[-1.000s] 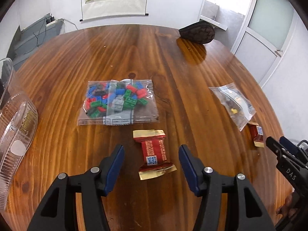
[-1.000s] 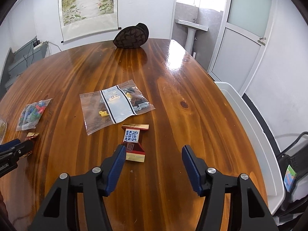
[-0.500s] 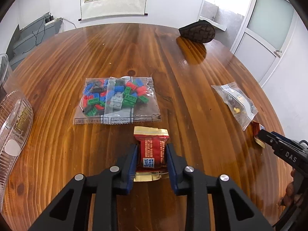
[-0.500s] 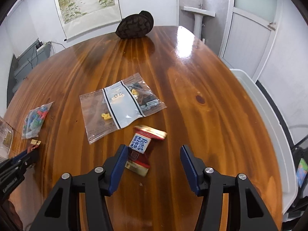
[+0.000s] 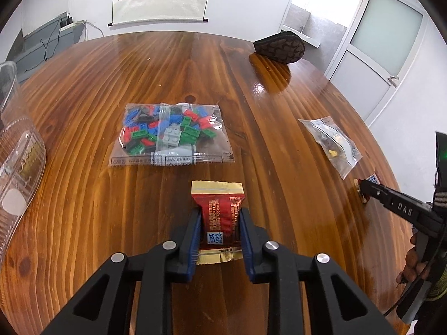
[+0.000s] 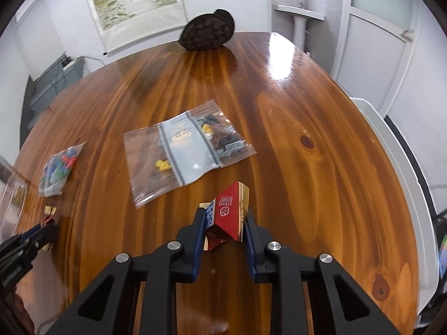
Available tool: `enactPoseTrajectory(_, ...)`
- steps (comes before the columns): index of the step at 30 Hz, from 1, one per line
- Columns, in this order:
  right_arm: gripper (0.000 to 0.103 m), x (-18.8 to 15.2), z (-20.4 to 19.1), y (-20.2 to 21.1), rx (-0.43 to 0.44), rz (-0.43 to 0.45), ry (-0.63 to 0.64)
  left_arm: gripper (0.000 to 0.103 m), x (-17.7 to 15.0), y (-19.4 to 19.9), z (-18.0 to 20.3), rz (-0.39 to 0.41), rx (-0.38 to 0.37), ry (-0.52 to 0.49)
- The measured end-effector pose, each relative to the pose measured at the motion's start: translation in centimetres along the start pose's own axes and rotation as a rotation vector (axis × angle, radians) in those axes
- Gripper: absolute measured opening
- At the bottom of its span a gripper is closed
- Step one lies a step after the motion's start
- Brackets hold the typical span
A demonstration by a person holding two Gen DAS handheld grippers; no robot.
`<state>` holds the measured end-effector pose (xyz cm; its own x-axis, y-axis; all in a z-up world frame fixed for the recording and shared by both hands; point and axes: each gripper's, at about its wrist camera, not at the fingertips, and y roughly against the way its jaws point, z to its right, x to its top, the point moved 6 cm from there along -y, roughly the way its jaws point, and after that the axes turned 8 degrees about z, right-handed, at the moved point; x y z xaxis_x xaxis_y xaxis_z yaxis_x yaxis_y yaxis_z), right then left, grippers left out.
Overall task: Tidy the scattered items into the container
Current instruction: 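Carry both held candies over the clear basket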
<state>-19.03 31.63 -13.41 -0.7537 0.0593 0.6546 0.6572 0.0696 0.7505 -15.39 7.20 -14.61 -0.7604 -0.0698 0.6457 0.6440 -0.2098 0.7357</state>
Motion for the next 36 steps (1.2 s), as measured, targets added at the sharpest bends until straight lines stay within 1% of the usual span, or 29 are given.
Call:
enactPoseTrajectory(4,0.025,-0.6,-0.9,1.0,0.029,0.013,0.039,0.025,-0.1,0.7,-0.2,0.017,-0.008,0.008)
enactPoseTrajectory(7,0.024,-0.8,-2.0,1.4,0.035,0.02,0.072,0.025,-0.3,1.3,-0.6,0.035,0.003,0.009)
enactPoseTrajectory(11,0.023,-1.4,-4.0,1.8,0.043,0.033,0.12,0.025,-0.6,2.0,-1.4,0.046,0.014,0.035)
enactPoseTrajectory(13,0.018,-1.6,-5.1,2.4,0.061,0.043,0.132,0.025,-0.8,2.5,-1.9,0.056,0.019,0.046)
enactPoseTrajectory(18,0.018,-2.2,-8.2,3.0,0.104,0.052,0.188,0.025,-1.5,4.1,-3.2,0.079,0.041,0.075)
enactPoseTrajectory(26,0.018,-2.6,-12.6,4.5,0.184,0.07,0.247,0.025,-2.2,7.0,-5.1,0.132,0.084,0.111)
enactPoseTrajectory(36,0.018,-1.7,-20.6,7.7,0.325,0.141,0.349,0.025,-2.2,12.4,-7.8,0.237,0.15,0.165)
